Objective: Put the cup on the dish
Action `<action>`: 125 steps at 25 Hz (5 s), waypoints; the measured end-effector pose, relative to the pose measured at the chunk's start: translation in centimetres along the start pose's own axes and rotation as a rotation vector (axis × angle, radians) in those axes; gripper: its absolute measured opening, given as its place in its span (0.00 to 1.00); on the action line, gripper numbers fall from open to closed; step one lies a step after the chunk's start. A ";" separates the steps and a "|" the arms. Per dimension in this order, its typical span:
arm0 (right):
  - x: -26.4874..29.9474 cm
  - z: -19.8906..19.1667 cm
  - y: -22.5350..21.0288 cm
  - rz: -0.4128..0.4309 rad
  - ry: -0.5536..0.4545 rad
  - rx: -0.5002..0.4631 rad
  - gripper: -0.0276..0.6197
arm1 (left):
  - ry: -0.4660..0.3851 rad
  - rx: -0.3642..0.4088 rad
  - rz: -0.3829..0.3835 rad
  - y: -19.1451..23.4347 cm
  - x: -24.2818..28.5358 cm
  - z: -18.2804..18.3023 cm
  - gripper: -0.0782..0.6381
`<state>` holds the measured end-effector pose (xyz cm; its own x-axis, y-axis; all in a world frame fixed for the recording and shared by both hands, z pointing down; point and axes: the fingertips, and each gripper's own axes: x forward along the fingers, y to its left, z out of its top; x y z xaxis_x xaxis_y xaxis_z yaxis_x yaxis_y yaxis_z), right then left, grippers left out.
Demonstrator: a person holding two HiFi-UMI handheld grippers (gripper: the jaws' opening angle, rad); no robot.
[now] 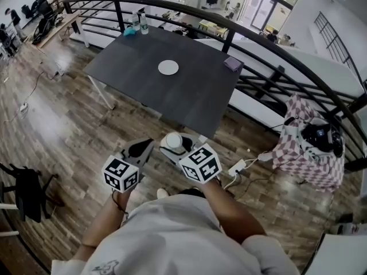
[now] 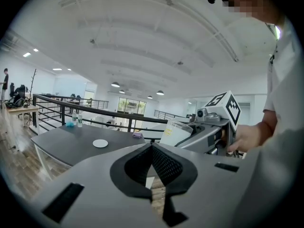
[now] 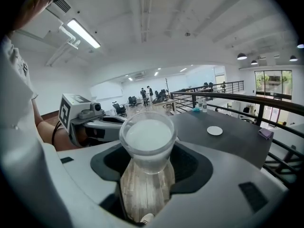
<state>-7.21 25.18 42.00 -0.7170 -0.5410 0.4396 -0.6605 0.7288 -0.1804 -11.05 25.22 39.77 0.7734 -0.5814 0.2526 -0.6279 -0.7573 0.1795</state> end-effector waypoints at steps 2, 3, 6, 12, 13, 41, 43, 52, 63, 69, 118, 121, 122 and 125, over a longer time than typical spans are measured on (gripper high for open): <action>0.9 0.1 -0.1 0.002 0.005 0.000 0.45 | -0.002 0.000 -0.004 0.8 -0.1 0.0 0.11; 1.2 0.1 -0.3 0.001 0.009 0.000 0.45 | -0.004 -0.003 -0.004 1.2 -0.1 0.0 0.11; 2.2 0.4 -0.7 0.001 0.011 0.008 0.45 | -0.022 -0.029 0.001 2.4 -0.1 0.3 0.11; 3.8 1.0 -2.4 0.018 0.013 0.007 0.45 | -0.016 -0.035 0.016 4.4 1.1 0.4 0.11; 4.1 1.1 -2.9 0.020 0.015 0.007 0.45 | -0.014 -0.036 0.018 4.7 1.5 0.5 0.11; 9.9 8.3 -28.3 0.052 0.053 -0.021 0.45 | 0.041 -0.033 0.057 17.1 25.3 7.1 0.11; 10.1 8.9 -29.4 0.055 0.044 -0.019 0.45 | 0.039 -0.040 0.057 17.8 26.1 7.6 0.11; 9.9 9.6 -32.7 0.046 0.032 -0.008 0.45 | 0.014 -0.042 0.055 19.3 29.5 9.3 0.11; 11.5 10.8 -37.0 -0.037 0.023 0.034 0.45 | 0.035 -0.011 -0.047 22.1 34.9 10.7 0.11; 14.8 12.4 -39.8 -0.081 0.033 0.077 0.45 | 0.059 -0.006 -0.114 26.1 37.3 11.7 0.11; 46.4 2.6 -62.7 -0.309 0.231 0.187 0.45 | 0.411 -0.117 -0.288 55.7 57.3 -5.6 0.11; 47.2 1.3 -62.8 -0.305 0.246 0.188 0.45 | 0.422 -0.109 -0.289 55.8 57.8 -6.7 0.11; 47.4 0.8 -62.9 -0.304 0.252 0.191 0.45 | 0.426 -0.108 -0.287 55.9 57.9 -7.1 0.11; 48.1 -0.6 -63.1 -0.304 0.267 0.198 0.45 | 0.436 -0.109 -0.281 56.3 58.3 -8.2 0.11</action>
<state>0.17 -46.58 75.09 -0.4184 -0.5716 0.7059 -0.8808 0.4450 -0.1618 -2.01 -48.86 72.40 0.8198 -0.1653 0.5482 -0.4248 -0.8175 0.3889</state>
